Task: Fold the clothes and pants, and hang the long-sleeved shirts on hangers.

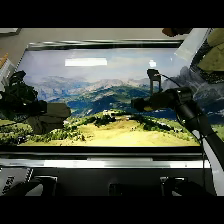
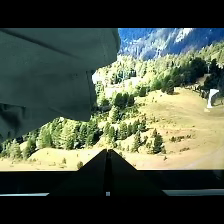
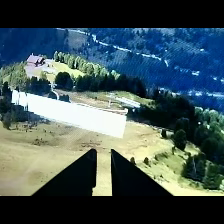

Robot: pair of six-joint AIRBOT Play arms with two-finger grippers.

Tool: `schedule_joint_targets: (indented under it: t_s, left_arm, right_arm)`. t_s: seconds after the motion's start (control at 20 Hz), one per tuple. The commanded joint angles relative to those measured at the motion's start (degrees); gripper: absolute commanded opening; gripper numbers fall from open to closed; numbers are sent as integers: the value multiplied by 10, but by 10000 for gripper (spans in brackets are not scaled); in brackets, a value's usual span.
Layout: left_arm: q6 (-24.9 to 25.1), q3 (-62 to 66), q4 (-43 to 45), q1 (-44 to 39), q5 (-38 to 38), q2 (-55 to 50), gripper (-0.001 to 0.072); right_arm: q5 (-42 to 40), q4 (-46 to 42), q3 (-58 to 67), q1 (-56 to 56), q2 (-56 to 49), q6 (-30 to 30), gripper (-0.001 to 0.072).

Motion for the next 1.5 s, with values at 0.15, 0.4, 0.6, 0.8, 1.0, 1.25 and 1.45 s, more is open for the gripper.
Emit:
schedule_joint_targets:
  t_s: [0.15, 0.4, 0.6, 0.8, 1.0, 1.25, 1.45]
  left_arm:
    - [0, -2, 0, 0, 2, -1, 19]
    - [0, -2, 0, 0, 2, -1, 19]
    - [0, -2, 0, 0, 2, -1, 19]
    - [0, -2, 0, 0, 2, -1, 19]
    - [0, -2, 0, 0, 2, -1, 18]
    - [0, -2, 0, 0, 4, -1, 19]
    - [0, -2, 2, 0, 11, -1, 97]
  right_arm:
    - [0, -1, 0, 1, -1, 0, 131]
    - [0, -1, 0, 1, -1, 0, 131]
    - [0, -1, 0, 1, -1, 0, 131]
    - [0, -1, 0, 1, -1, 0, 131]
    - [0, -1, 0, 1, -1, 0, 131]
    - [0, -1, 0, 1, -1, 0, 131]
    - [0, -1, 0, 1, -1, 0, 131]
